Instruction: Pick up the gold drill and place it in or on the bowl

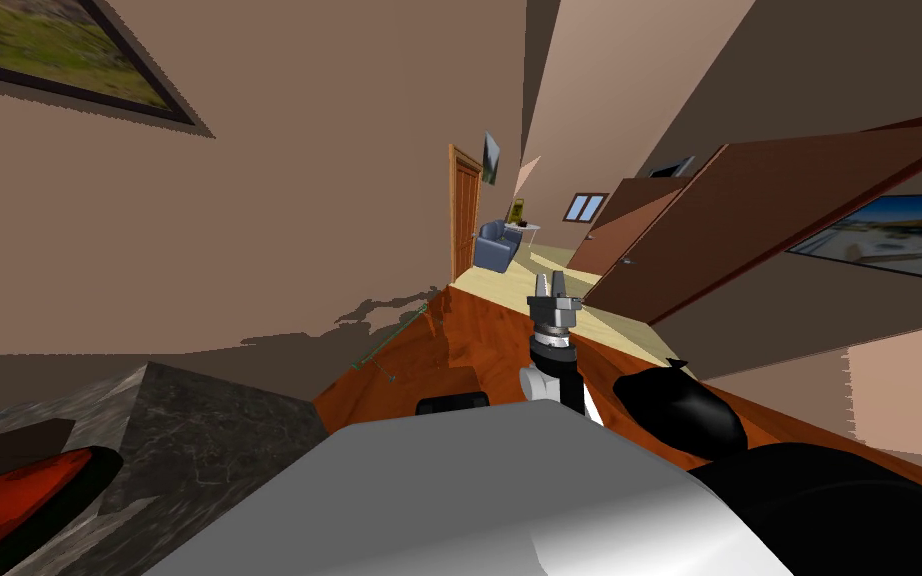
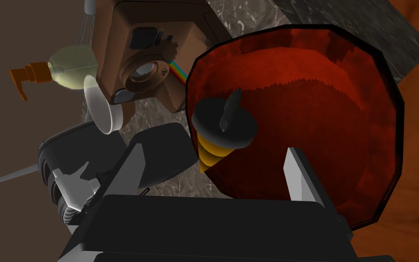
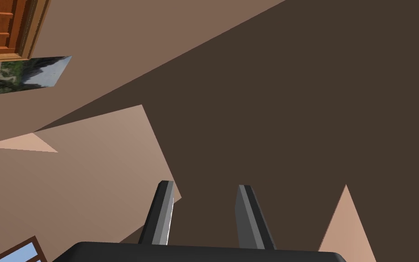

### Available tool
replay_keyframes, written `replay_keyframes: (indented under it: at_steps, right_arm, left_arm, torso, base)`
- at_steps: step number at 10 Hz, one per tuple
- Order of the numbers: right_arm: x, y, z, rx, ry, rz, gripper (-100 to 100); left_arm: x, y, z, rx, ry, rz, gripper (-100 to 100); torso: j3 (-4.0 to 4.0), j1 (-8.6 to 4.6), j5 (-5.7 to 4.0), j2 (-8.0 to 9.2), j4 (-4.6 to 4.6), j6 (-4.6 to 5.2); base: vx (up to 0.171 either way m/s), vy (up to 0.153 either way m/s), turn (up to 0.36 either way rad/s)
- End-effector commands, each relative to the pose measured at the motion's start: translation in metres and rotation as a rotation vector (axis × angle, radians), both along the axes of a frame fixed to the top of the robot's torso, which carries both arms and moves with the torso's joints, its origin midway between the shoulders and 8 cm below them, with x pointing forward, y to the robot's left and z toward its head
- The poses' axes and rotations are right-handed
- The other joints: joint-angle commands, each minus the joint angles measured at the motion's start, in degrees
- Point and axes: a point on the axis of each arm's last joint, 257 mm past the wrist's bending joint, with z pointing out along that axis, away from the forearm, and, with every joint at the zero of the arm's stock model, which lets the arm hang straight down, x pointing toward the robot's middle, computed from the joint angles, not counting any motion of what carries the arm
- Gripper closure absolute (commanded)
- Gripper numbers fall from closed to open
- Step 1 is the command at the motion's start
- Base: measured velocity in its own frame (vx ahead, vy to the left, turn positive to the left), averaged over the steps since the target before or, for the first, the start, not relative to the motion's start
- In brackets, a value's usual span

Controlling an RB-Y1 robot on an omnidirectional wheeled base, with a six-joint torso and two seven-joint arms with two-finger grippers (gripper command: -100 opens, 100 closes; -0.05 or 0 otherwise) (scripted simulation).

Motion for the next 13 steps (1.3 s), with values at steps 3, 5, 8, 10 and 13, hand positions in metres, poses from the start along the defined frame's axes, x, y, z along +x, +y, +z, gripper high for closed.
replay_keyframes:
  at_steps: [3,5,8,10,13]
  right_arm:
    - [0.000,0.000,0.000,0.000,0.000,0.000,0]
    - [0.000,0.000,0.000,0.000,0.000,0.000,0]
    - [0.000,0.000,0.000,0.000,0.000,0.000,0]
    - [0.000,0.000,0.000,0.000,0.000,0.000,0]
    - [0.000,0.000,0.000,0.000,0.000,0.000,0]
  left_arm:
    - [0.020,-0.003,0.021,0.005,0.004,-0.011,-100]
    - [0.035,-0.006,0.033,0.007,0.008,-0.019,-100]
    - [0.057,-0.014,0.048,0.007,0.016,-0.034,-100]
    - [0.073,-0.020,0.056,0.004,0.023,-0.044,-100]
    - [0.069,-0.018,0.054,0.005,0.021,-0.041,0]
  torso:
    - [0.02,0.02,-0.02,0.04,0.01,0.00]
    - [0.05,0.04,0.01,0.09,0.02,0.00]
    - [0.05,0.03,0.00,0.08,0.02,0.00]
    - [0.04,0.02,0.00,0.07,0.02,0.00]
    - [0.02,0.00,0.01,0.02,0.01,0.00]
  base:
    - [-0.015,0.010,0.036]
    - [-0.027,0.013,0.039]
    - [-0.024,0.013,0.036]
    - [-0.021,0.010,0.039]
    - [-0.003,0.001,0.000]
